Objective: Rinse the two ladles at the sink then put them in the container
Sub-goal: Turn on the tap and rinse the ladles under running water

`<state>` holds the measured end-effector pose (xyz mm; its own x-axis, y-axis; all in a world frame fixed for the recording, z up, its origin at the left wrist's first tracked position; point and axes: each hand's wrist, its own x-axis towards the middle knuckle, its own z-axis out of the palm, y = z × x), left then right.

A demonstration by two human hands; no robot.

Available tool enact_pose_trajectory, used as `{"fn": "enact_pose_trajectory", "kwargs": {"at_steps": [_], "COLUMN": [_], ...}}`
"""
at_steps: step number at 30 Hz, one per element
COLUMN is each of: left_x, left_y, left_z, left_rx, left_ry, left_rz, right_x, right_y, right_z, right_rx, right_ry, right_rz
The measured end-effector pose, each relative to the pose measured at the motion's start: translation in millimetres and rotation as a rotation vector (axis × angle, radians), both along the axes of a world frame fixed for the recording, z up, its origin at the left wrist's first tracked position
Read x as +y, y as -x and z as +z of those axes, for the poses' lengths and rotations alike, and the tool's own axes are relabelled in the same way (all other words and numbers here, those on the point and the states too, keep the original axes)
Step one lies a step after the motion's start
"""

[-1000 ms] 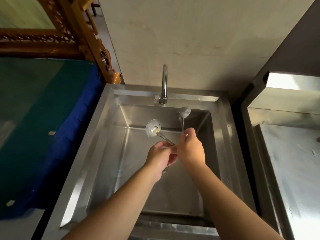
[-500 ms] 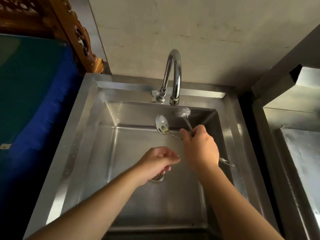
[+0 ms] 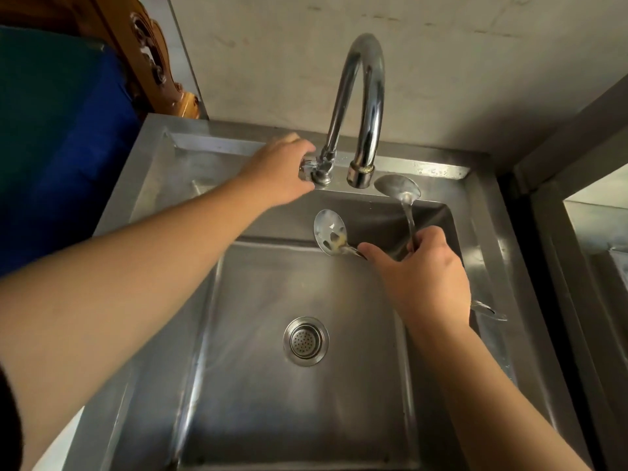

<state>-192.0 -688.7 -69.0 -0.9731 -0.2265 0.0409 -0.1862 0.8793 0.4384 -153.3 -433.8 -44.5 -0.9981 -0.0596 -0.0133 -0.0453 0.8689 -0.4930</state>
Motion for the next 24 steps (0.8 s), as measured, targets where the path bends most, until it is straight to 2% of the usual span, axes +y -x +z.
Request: {"fn": "enact_pose_trajectory", "kwargs": {"at_steps": [6, 24], "left_x": [-8, -8], "left_y": [18, 25], "left_z": [-3, 5], "left_rx": [-0.062, -0.165], "left_ry": [0.090, 0.087], "left_rz": [-0.129, -0.129], "right_x": [4, 5], "right_y": [5, 2], "right_z": [3, 5], "right_rx": [0.026, 0.052], "right_ry": [0.017, 0.031], "right_rz": [0.009, 0.020]}}
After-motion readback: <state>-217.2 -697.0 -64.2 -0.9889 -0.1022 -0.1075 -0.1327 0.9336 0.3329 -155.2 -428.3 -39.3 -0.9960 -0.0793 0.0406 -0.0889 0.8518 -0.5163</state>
